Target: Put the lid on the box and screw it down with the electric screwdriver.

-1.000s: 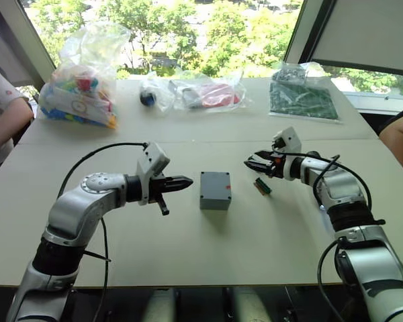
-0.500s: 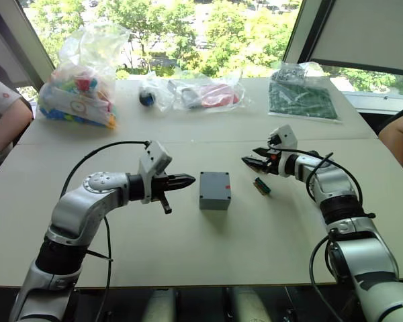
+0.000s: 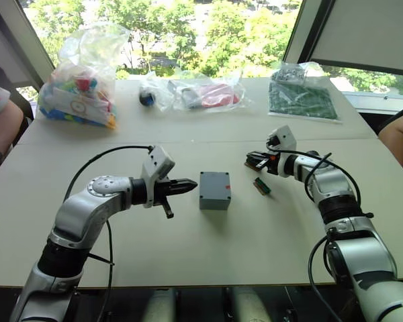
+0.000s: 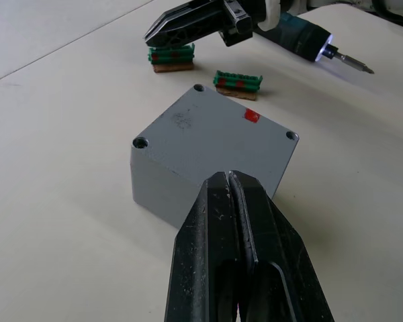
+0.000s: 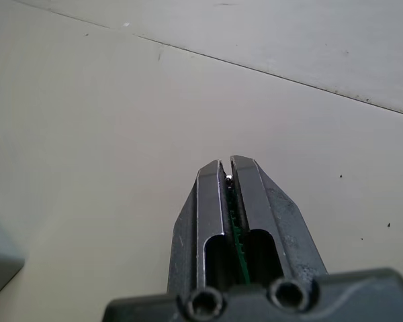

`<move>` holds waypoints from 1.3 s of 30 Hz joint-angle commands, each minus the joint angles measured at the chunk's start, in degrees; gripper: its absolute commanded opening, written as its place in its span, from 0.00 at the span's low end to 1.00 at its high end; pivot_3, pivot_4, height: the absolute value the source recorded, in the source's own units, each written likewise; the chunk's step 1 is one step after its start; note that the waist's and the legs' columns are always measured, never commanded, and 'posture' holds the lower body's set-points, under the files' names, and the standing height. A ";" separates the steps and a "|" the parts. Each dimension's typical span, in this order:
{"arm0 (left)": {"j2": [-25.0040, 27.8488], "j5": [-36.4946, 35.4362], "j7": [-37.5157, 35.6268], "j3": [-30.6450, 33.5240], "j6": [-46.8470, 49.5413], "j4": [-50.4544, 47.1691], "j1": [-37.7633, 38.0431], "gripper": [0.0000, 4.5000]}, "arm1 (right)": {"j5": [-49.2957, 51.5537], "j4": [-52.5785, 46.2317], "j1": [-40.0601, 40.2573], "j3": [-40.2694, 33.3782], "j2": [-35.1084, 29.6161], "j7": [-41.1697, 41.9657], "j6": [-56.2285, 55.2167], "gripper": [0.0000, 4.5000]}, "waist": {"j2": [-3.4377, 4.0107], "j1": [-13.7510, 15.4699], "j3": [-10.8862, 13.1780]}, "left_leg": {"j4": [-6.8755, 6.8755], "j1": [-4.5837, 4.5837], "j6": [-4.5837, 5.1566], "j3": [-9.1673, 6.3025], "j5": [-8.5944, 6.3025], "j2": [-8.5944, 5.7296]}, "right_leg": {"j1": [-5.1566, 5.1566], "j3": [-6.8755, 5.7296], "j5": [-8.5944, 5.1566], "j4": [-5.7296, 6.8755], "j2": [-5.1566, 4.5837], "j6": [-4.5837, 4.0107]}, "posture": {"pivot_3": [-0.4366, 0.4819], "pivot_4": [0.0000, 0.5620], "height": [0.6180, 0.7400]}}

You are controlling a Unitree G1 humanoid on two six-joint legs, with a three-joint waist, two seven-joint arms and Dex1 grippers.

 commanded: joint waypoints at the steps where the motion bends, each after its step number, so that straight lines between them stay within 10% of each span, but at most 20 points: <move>1: -0.06 -0.45 -0.02 0.34 -1.22 -1.57 -0.51 0.00 | 0.45 -0.56 -1.39 -1.96 -0.18 0.00 -0.80 0.01 | 0.00 0.00 0.00 | 0.00 0.00 0.00 0.00 0.00 0.00 | 0.00 0.00 0.00 0.00 0.00 0.00 | 0.48 0.27 1.00; 24: -0.37 -0.28 -0.70 0.19 -2.56 -0.19 -1.06 0.00 | 4.09 -13.53 -1.69 -6.73 -1.77 -0.07 6.73 0.01 | 0.01 0.06 0.00 | -0.01 0.00 0.00 0.00 0.00 0.00 | 0.00 0.00 0.00 0.00 0.00 0.00 | 0.48 0.27 1.00; 39: 2.49 0.91 -3.82 0.03 -5.11 3.67 -2.80 0.00 | 15.82 -49.47 11.53 -8.27 -1.66 -3.65 25.08 0.01 | 0.01 0.18 0.01 | -0.02 -0.01 0.00 -0.03 0.00 0.01 | -0.01 -0.01 -0.01 -0.01 0.00 -0.01 | 0.48 0.27 1.00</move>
